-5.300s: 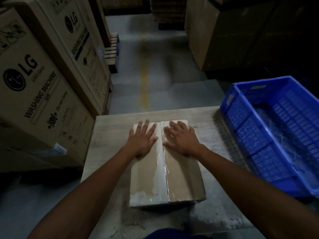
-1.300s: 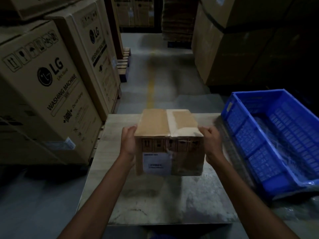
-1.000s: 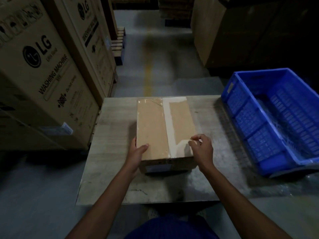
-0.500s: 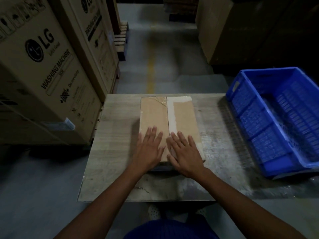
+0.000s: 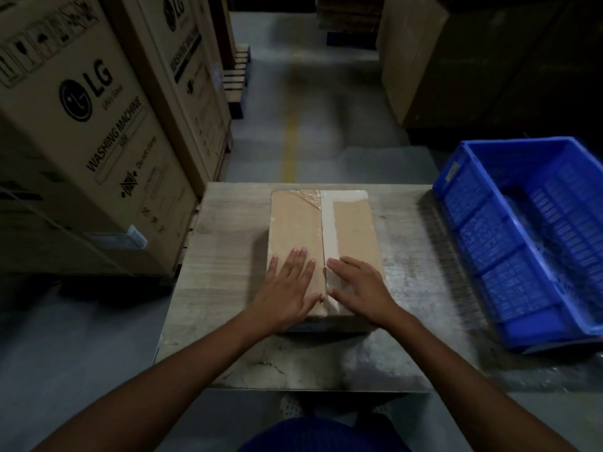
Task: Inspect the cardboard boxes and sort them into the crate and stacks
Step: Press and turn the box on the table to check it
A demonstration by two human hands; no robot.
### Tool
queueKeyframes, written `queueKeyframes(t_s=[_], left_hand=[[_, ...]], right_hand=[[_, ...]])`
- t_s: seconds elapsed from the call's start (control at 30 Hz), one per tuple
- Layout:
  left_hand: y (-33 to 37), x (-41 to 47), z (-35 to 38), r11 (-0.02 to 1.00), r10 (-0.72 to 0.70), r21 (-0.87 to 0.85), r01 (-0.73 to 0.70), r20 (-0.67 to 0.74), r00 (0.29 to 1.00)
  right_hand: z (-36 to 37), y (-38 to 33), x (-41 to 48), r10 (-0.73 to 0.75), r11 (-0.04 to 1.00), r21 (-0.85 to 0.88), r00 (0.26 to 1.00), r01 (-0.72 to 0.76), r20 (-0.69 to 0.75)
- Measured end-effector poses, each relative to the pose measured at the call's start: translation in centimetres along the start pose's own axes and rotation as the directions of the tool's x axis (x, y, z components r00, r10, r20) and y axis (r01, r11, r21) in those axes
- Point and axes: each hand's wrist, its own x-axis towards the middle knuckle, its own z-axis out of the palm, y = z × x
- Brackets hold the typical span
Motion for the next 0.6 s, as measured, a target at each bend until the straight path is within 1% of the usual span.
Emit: queueKeyframes(t_s=[0.03,0.13,0.17,0.23,0.3,0.33,0.4,0.47,0.6], left_hand=[[-0.1,0.1,-0.3,1.000,0.016,0.010,-0.016,0.016,1.000],[-1.1,1.2,-1.4,0.998,0.068,0.005,-0.068,0.064,0.996],[-1.5,1.8,-1.8,0.998,0.054,-0.017,-0.053,0.058,0.997],[-2.1,2.9,-2.1,0.997,-0.025,-0.078,0.029,0.044,0.999],[-2.2,3.5,-1.8,0.992,-0.087,-0.083,0.090,0.040,0.995],[-2.2,3.6,-1.5,0.992,-0.097,-0.071,0.100,0.038,0.995],[-2.2,3.6,-1.0,0.993,-0.096,-0.062,0.098,0.038,0.995],[-2.3,3.5,-1.1,0.993,-0.095,-0.069,0.097,0.037,0.995],[-2.5,4.0,-1.5,0.992,-0.090,-0.083,0.097,0.077,0.993]], right_hand=[[0.0,-0.4,0.0,0.003,1.000,0.015,1.000,-0.002,-0.003],[-0.1,-0.8,-0.2,-0.027,0.998,-0.062,0.999,0.028,0.018],[-0.6,-0.8,0.1,-0.007,0.997,-0.079,1.000,0.007,0.002],[-1.3,-0.3,1.2,0.052,0.989,-0.133,0.997,-0.059,-0.057],[-0.9,0.3,2.2,0.090,0.961,-0.258,0.994,-0.102,-0.062],[-0.3,0.6,2.4,0.087,0.939,-0.330,0.995,-0.096,-0.042],[0.4,1.2,2.4,0.056,0.913,-0.403,0.998,-0.055,-0.009],[0.2,1.4,2.4,0.034,0.911,-0.410,0.999,-0.032,-0.003],[0.4,1.1,2.4,0.062,0.911,-0.408,0.998,-0.067,-0.025]])
